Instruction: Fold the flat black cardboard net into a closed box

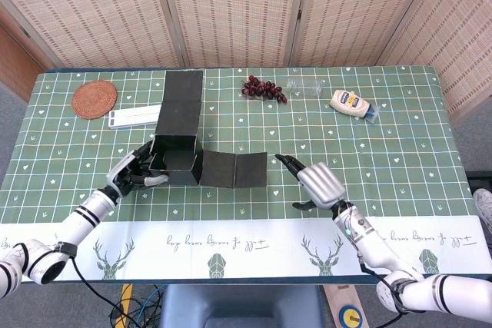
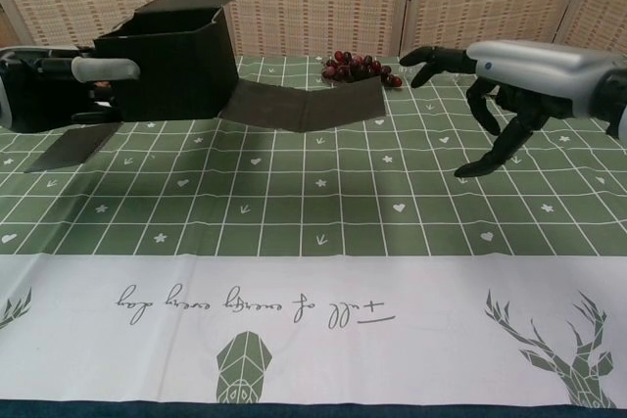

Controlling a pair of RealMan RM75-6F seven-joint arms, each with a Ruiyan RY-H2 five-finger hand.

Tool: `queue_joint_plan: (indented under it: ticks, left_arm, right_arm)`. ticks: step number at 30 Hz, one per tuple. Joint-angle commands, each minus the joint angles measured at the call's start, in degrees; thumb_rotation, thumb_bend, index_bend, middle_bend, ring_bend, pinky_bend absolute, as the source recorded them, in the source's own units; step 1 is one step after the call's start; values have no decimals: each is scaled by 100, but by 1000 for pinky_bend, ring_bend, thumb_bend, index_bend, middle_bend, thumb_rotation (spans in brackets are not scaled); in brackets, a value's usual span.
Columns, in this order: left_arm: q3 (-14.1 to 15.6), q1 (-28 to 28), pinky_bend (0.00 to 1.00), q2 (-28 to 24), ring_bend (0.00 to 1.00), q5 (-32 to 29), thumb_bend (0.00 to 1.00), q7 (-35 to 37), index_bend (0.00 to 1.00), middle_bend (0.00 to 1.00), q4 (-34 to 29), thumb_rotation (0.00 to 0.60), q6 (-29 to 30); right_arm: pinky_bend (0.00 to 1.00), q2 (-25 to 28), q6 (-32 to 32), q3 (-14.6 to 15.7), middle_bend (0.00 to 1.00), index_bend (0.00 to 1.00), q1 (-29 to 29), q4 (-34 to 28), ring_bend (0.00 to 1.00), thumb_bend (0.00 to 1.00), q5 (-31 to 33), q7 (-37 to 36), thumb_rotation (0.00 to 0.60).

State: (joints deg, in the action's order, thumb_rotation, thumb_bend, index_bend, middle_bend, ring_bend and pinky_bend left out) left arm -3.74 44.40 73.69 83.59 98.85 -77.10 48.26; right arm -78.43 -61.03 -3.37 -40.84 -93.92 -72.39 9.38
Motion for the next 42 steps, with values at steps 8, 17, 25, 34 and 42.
queue_joint_plan:
  ticks: [8, 17, 25, 34, 42]
  left_arm:
    - [-288, 179, 933, -318, 636, -103, 146, 14, 146, 168, -425, 600, -361]
    - [-397, 184, 933, -425, 636, -84, 145, 40, 142, 168, -575, 600, -457]
    - [-403, 156, 934, -503, 635, 16, 145, 48, 142, 168, -668, 600, -477]
    - [-254, 97, 934, -407, 636, 200, 145, 89, 142, 168, -490, 600, -454]
    - [-143, 74, 934, -257, 636, 367, 145, 440, 142, 168, -353, 600, -345]
  right_arm:
    - [1000, -792, 251, -26, 246, 57, 9, 641, 736, 92, -334, -449, 600]
    - [1000, -1101, 336, -100, 265, 88, -74, 901, 749, 106, -651, -622, 600]
    - [1000, -1576, 444, -237, 264, 88, -333, 1233, 749, 106, -887, -277, 600]
    - [1000, -1479, -52, -233, 263, 88, -202, 1080, 754, 119, -1306, -241, 600]
    - [1000, -1519, -457, -229, 263, 88, -81, 1178, 755, 176, -1618, -530, 600]
